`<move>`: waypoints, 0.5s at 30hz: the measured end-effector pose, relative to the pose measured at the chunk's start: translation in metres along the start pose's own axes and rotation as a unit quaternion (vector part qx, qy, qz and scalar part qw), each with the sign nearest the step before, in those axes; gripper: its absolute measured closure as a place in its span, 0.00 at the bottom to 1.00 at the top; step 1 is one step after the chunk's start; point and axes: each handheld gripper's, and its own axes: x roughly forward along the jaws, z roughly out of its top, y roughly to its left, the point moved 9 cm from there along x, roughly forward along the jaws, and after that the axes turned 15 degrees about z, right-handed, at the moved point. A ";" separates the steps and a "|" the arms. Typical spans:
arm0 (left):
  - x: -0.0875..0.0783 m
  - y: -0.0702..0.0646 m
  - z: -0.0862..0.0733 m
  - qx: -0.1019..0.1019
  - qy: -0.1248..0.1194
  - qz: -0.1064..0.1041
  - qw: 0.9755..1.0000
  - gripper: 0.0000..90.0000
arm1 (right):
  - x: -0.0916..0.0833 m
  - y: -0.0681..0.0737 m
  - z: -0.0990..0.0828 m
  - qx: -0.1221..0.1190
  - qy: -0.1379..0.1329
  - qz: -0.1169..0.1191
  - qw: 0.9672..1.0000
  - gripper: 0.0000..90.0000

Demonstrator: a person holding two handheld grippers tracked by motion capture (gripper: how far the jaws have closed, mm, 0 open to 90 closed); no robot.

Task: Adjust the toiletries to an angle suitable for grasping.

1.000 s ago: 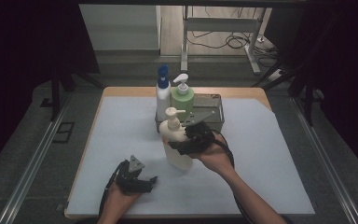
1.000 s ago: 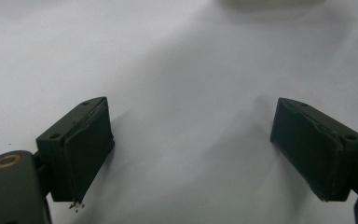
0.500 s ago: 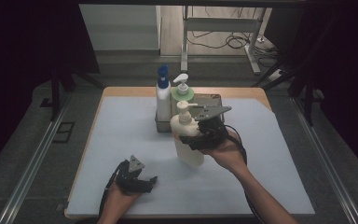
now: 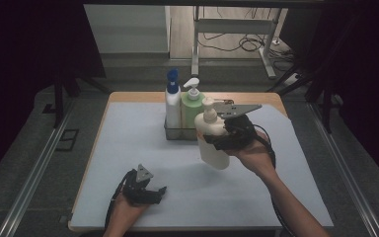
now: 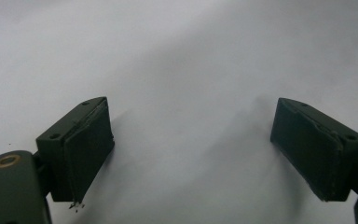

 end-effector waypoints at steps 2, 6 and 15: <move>0.000 0.000 0.000 0.000 0.000 0.000 1.000 0.14 | -0.004 -0.005 0.001 0.002 -0.001 -0.007 1.000 0.41; 0.000 0.000 0.000 0.000 0.001 0.001 1.000 0.14 | -0.011 -0.013 0.004 0.004 -0.002 -0.018 1.000 0.41; 0.000 0.000 0.000 0.000 0.000 0.000 1.000 0.14 | -0.025 -0.034 0.014 0.017 -0.015 -0.042 0.999 0.41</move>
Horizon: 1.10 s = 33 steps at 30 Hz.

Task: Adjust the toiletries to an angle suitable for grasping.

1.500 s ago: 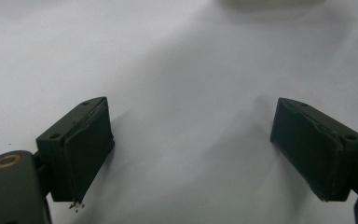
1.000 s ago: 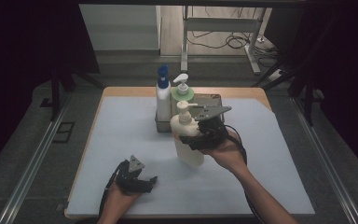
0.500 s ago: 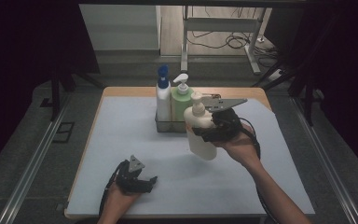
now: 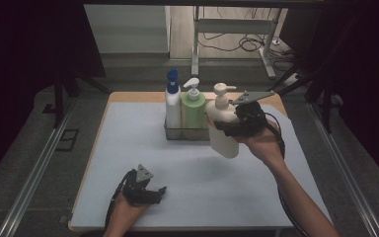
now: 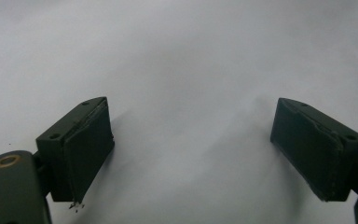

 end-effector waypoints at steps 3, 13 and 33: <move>0.000 0.000 0.000 0.000 -0.001 0.000 1.000 0.14 | -0.002 -0.007 0.003 0.007 -0.004 -0.007 1.000 0.41; 0.000 0.000 0.000 0.000 -0.001 0.001 1.000 0.14 | -0.001 -0.033 0.011 0.026 -0.023 -0.027 0.999 0.41; 0.000 0.000 0.000 0.000 -0.001 0.000 1.000 0.14 | 0.014 -0.067 0.038 0.028 -0.043 -0.061 0.997 0.41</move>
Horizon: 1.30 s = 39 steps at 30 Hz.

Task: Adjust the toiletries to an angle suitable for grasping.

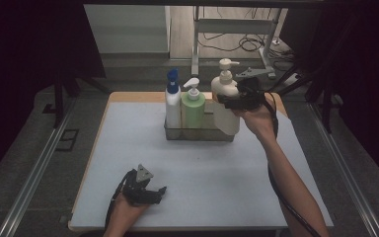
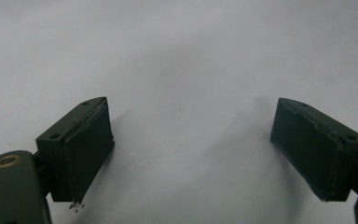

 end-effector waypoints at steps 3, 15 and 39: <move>0.000 0.000 0.000 0.000 0.000 0.000 1.000 0.14 | 0.004 -0.004 0.003 0.003 -0.004 -0.005 1.000 0.41; 0.000 0.000 0.000 -0.001 -0.001 0.000 1.000 0.14 | 0.021 -0.018 0.012 0.007 -0.014 -0.020 1.000 0.41; 0.000 0.000 0.000 -0.001 0.001 -0.001 1.000 0.14 | 0.061 -0.033 -0.005 0.001 -0.012 -0.029 0.999 0.41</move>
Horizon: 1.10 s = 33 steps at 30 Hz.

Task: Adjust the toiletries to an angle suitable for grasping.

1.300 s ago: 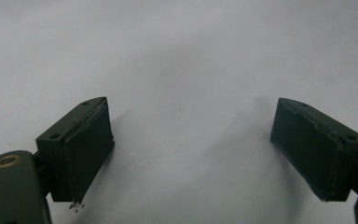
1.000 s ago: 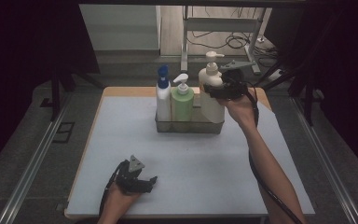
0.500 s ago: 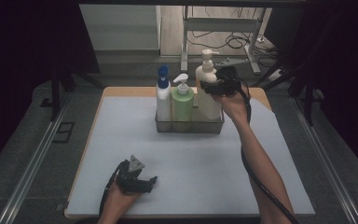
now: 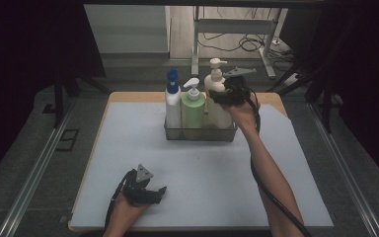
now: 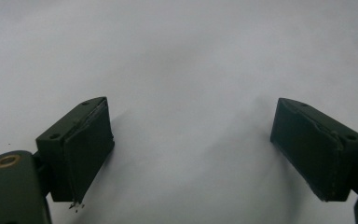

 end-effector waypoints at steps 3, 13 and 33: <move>0.000 0.000 0.000 0.001 0.001 0.001 1.000 0.14 | 0.002 -0.001 -0.004 0.002 0.002 0.002 1.000 0.41; 0.000 0.000 0.000 0.000 0.000 0.000 1.000 0.14 | 0.001 0.001 -0.018 0.015 0.010 0.015 1.000 0.41; 0.000 0.000 0.000 0.000 0.000 0.000 1.000 0.14 | 0.001 -0.001 -0.048 0.032 0.043 0.027 0.998 0.41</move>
